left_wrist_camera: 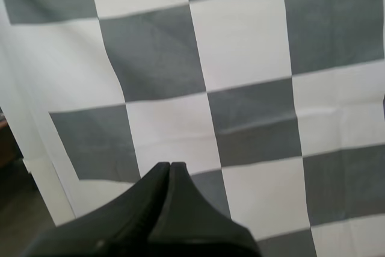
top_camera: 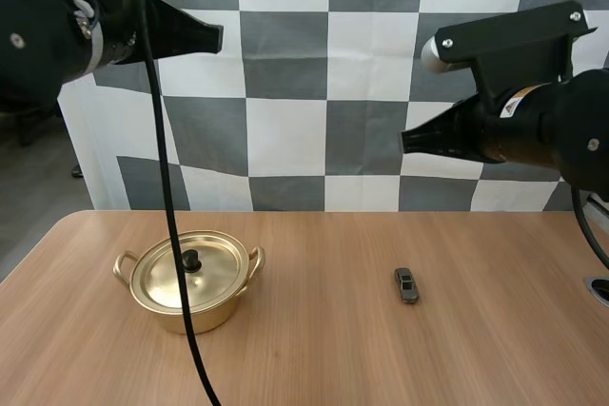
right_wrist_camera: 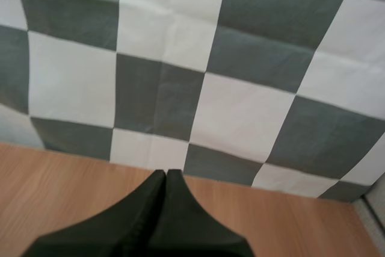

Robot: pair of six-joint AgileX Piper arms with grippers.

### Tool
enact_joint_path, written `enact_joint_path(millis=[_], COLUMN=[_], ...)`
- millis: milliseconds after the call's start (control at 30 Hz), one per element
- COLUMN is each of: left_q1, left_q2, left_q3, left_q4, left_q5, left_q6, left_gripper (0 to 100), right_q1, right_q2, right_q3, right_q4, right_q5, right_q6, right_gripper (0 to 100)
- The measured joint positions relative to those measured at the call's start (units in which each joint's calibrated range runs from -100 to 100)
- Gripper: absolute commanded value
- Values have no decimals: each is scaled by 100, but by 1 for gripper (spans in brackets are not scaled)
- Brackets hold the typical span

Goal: Open the pot, put the car inside, and close it

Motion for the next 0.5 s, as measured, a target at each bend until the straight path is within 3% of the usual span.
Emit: enact_joint_path(millis=[33,67,167,367,500], left_q1=[0,0,0,0,0], left_q2=[240,833,1507,1561,1561], left_q3=[-278,-582,-465,628,1010], left_q4=[136,421,695,695,695], left_q5=[309,1069,2286,3790,4902], left_q6=[0,-9,-10,-10,-10], left_gripper=[0,0,0,0,0], right_q1=[0,0,0,0,0], right_q2=[103,30,-31,-81,-81], right_q3=[0,0,0,13,13], right_q4=[246,958,1563,1784,1784], right_q5=[394,1413,2470,3967,4368], right_q6=[-211,-664,-718,-718,-727], right_gripper=[0,0,0,0,0])
